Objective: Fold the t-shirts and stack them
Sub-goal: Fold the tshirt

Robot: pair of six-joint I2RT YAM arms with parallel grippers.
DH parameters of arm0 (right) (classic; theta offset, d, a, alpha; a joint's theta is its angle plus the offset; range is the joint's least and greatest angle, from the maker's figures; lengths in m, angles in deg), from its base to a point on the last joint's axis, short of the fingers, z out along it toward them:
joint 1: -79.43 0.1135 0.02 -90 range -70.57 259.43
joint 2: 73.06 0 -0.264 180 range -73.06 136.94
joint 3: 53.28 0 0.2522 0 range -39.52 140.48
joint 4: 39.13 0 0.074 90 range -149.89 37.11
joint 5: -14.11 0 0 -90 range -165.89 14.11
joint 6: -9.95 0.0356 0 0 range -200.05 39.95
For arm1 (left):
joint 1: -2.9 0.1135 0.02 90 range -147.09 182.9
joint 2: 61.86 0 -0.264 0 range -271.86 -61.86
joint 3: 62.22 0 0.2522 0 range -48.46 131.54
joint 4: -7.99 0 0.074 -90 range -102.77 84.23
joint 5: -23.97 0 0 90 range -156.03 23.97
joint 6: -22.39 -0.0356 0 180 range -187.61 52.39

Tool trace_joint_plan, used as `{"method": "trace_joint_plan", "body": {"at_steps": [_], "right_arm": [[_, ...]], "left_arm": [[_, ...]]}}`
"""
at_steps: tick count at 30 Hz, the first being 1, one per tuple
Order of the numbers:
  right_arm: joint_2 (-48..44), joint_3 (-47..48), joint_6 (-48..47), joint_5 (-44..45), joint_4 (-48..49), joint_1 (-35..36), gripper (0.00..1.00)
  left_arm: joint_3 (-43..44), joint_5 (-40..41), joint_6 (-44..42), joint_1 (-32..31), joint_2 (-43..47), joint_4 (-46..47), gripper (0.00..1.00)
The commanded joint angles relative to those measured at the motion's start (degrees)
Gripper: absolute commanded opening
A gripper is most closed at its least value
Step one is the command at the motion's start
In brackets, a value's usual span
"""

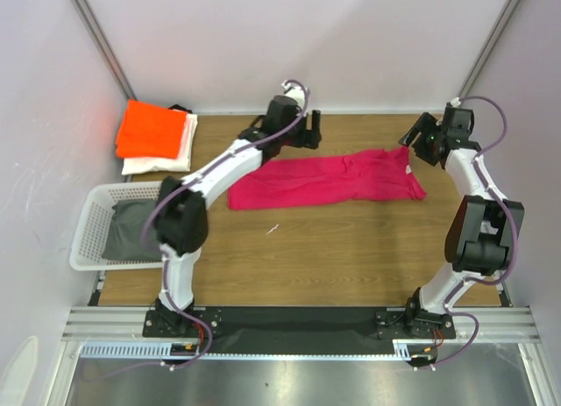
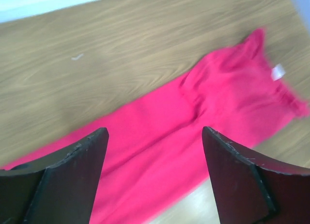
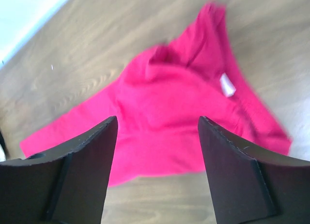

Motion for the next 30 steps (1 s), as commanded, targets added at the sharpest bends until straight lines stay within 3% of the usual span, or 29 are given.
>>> {"method": "trace_joint_plan", "body": {"at_steps": [1, 9, 18, 30], "right_arm": [[-1.5, -4.4, 2.3, 4.7, -2.9, 4.3, 0.74], [3.1, -7.8, 5.9, 8.1, 2.1, 8.5, 0.76], [10.8, -2.8, 4.9, 11.7, 2.8, 9.3, 0.76], [20.4, 5.0, 2.7, 12.2, 3.2, 9.7, 0.75]], "left_arm": [[-11.7, 5.7, -9.4, 1.3, 7.6, -9.9, 0.85], [-30.9, 3.4, -2.7, 6.3, 14.2, -4.8, 0.86], [-36.9, 8.0, 0.8, 7.2, 11.5, -2.9, 0.84], [-44.3, 2.7, 6.0, 7.3, 11.5, -1.4, 0.81]]}}
